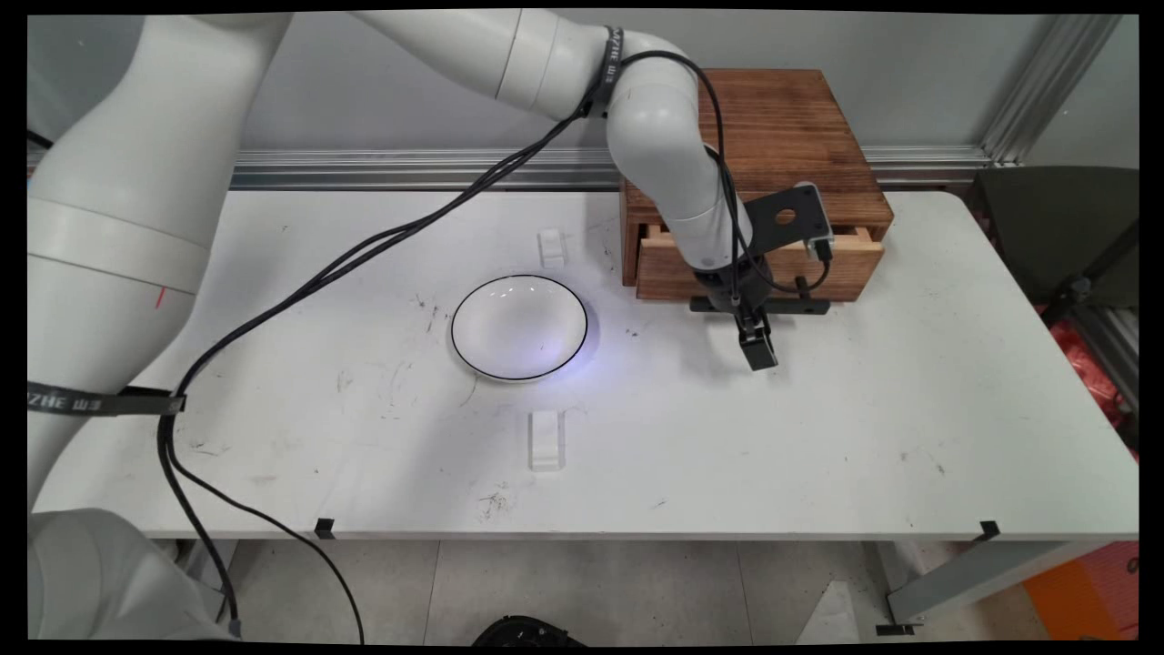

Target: Open the drawer

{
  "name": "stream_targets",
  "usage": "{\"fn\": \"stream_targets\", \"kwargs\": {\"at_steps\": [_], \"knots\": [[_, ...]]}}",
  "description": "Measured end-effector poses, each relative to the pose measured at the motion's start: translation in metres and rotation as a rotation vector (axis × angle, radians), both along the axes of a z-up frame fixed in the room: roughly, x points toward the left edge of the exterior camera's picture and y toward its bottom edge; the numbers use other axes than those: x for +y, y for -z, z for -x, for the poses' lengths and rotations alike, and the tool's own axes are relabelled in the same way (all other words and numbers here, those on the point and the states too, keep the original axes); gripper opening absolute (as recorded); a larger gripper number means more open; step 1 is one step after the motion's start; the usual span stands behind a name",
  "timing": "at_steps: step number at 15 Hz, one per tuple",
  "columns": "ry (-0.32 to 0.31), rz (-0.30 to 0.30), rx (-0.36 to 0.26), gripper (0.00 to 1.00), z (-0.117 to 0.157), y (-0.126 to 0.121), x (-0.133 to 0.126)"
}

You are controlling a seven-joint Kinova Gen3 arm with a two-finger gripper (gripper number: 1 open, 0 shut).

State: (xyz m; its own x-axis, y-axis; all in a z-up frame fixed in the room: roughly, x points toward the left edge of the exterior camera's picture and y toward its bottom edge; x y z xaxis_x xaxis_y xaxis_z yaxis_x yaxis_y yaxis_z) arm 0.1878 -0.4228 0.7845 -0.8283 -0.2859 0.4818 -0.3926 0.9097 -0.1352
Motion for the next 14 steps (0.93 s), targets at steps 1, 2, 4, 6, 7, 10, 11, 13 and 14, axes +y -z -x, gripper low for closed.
{"fn": "stream_targets", "kwargs": {"at_steps": [1,2,4,6,7,10,11,13,14], "knots": [[0.000,-0.003,0.001,1.00,0.001,-0.001,0.003],[0.001,-0.005,0.003,1.00,0.001,-0.002,0.005],[0.002,-0.010,0.005,1.00,0.002,-0.003,0.010],[0.004,-0.015,0.008,1.00,0.003,-0.005,0.014],[0.006,-0.018,0.010,1.00,0.004,-0.005,0.017],[0.012,-0.027,0.016,1.00,0.007,-0.008,0.026],[0.014,-0.029,0.017,1.00,0.008,-0.008,0.028],[0.016,-0.033,0.018,1.00,0.009,-0.009,0.032],[0.017,-0.035,0.019,1.00,0.009,-0.010,0.034]]}}
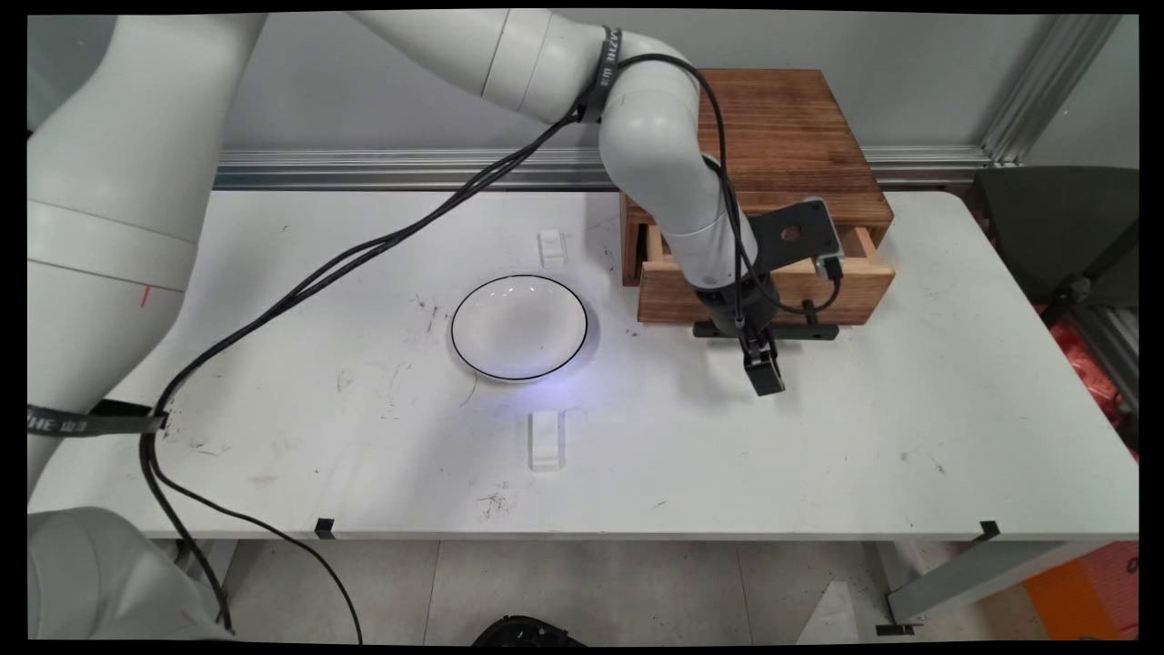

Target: Open the drawer

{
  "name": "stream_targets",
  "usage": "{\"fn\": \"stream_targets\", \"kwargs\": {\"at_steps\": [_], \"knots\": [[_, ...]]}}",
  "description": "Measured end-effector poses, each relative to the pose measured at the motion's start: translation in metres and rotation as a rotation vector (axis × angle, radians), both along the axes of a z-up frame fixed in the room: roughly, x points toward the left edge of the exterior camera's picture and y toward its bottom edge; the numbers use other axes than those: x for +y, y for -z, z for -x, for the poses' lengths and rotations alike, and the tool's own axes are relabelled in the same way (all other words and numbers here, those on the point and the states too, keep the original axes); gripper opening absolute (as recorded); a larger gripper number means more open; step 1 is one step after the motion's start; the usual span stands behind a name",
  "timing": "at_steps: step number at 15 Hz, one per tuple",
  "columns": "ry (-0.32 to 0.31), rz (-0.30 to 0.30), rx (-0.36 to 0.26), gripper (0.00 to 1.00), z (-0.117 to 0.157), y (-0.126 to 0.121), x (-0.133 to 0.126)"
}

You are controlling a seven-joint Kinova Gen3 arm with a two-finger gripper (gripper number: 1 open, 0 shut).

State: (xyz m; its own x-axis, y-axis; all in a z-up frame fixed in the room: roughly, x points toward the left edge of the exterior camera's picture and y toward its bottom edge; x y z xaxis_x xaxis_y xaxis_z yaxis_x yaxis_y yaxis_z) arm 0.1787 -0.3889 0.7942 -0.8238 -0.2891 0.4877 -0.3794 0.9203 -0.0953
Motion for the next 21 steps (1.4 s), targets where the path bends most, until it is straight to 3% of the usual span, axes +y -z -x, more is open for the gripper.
{"fn": "stream_targets", "kwargs": {"at_steps": [21], "knots": [[0.016,-0.046,0.017,1.00,0.016,-0.003,0.058]]}}
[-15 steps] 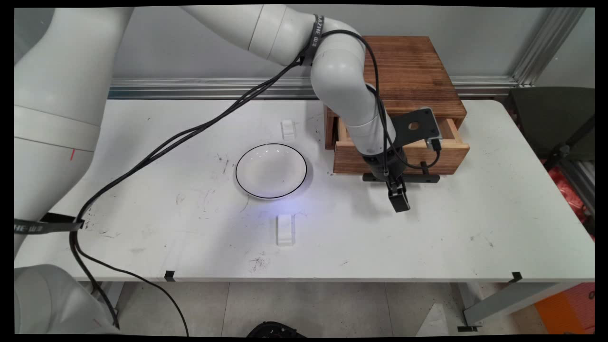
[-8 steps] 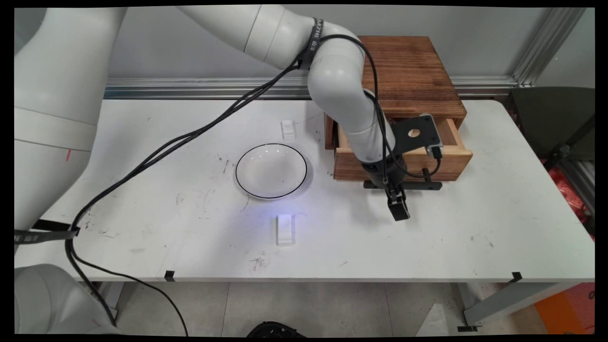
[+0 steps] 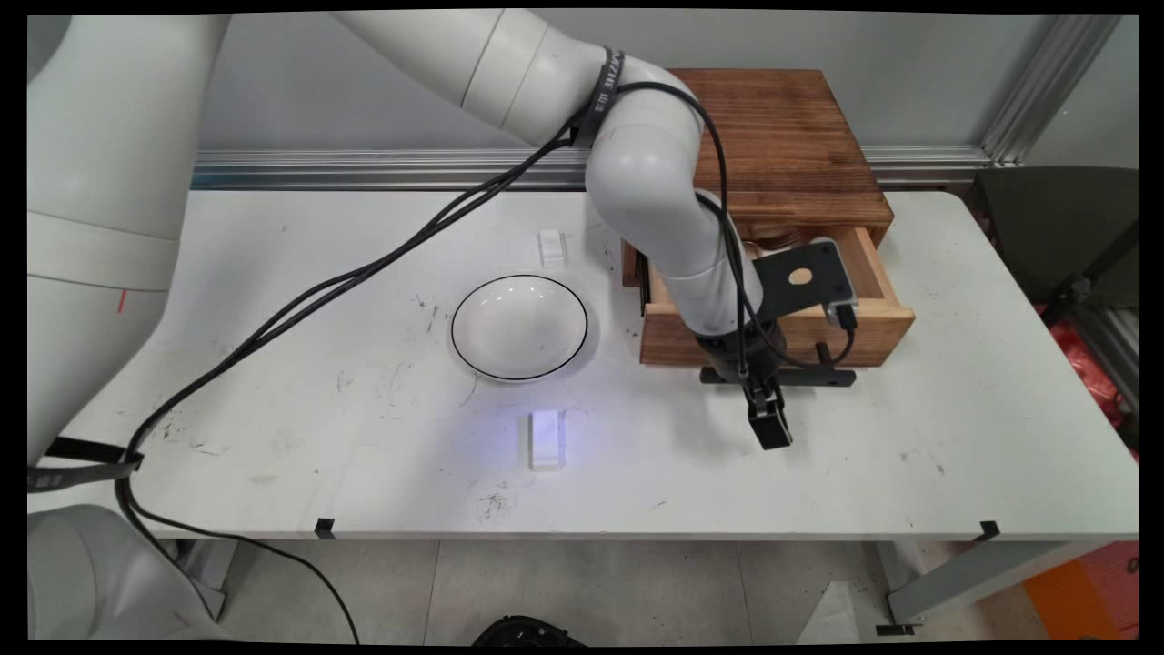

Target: Open the drawer

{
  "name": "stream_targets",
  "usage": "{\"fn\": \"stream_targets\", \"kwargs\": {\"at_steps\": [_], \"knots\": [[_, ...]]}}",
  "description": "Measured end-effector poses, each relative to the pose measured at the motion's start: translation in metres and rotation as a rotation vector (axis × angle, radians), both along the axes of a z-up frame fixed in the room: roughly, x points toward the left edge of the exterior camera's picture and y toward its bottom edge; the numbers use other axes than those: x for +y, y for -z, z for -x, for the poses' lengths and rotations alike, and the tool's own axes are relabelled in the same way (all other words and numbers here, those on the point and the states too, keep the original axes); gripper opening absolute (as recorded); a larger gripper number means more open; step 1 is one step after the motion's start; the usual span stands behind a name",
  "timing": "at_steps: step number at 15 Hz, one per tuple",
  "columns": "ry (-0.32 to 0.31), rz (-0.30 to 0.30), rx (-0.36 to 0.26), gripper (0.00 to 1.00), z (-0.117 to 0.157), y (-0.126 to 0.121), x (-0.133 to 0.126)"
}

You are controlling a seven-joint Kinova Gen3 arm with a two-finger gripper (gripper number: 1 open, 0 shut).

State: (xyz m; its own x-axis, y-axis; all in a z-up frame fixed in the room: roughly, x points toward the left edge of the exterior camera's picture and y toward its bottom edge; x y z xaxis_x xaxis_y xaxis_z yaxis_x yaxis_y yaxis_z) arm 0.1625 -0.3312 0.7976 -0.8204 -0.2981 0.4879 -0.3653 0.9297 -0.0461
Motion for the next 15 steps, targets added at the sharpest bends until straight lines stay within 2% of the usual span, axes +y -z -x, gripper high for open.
{"fn": "stream_targets", "kwargs": {"at_steps": [15], "knots": [[0.021,-0.015,-0.009,1.00,0.011,-0.003,0.046]]}}
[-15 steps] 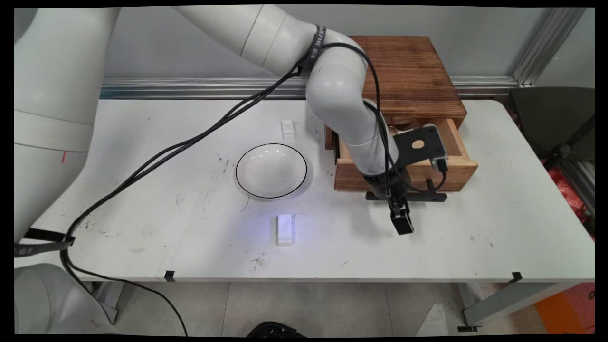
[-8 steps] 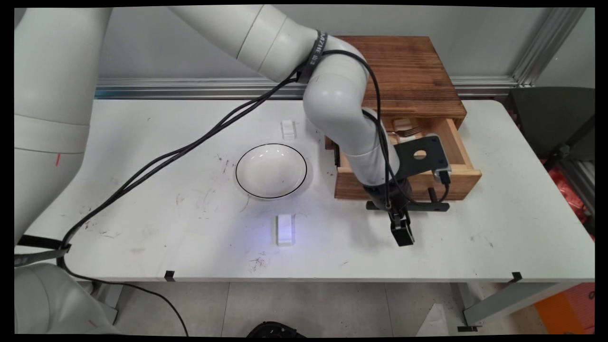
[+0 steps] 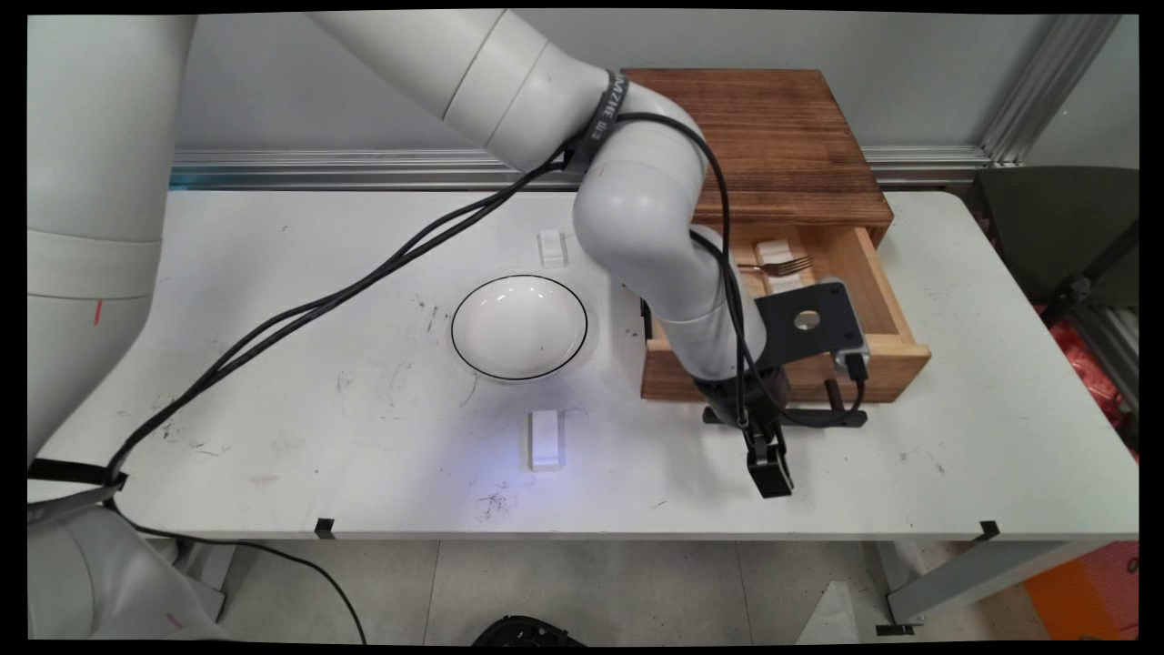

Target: Open the drawer

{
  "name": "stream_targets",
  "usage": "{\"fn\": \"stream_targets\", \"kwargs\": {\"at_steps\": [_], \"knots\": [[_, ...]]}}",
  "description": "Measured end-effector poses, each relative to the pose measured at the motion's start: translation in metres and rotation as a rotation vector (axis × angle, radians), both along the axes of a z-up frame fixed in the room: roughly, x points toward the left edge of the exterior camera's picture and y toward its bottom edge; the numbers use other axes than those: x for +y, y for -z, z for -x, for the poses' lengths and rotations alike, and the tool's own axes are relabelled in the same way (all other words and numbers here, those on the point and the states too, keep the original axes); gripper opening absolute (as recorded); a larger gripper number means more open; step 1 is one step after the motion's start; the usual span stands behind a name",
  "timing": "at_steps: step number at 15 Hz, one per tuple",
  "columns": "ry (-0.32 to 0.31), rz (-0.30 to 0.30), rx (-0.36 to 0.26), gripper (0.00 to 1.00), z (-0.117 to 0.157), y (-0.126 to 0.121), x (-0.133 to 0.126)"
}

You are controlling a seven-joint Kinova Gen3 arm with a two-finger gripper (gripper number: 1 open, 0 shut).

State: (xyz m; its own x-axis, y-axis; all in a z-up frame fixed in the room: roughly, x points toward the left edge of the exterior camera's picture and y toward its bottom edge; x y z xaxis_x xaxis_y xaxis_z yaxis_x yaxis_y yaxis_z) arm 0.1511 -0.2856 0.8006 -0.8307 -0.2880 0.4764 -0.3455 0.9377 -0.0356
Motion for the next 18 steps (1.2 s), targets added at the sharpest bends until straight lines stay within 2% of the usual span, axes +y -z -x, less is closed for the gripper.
{"fn": "stream_targets", "kwargs": {"at_steps": [18], "knots": [[0.028,-0.040,0.003,1.00,0.013,-0.002,0.053]]}}
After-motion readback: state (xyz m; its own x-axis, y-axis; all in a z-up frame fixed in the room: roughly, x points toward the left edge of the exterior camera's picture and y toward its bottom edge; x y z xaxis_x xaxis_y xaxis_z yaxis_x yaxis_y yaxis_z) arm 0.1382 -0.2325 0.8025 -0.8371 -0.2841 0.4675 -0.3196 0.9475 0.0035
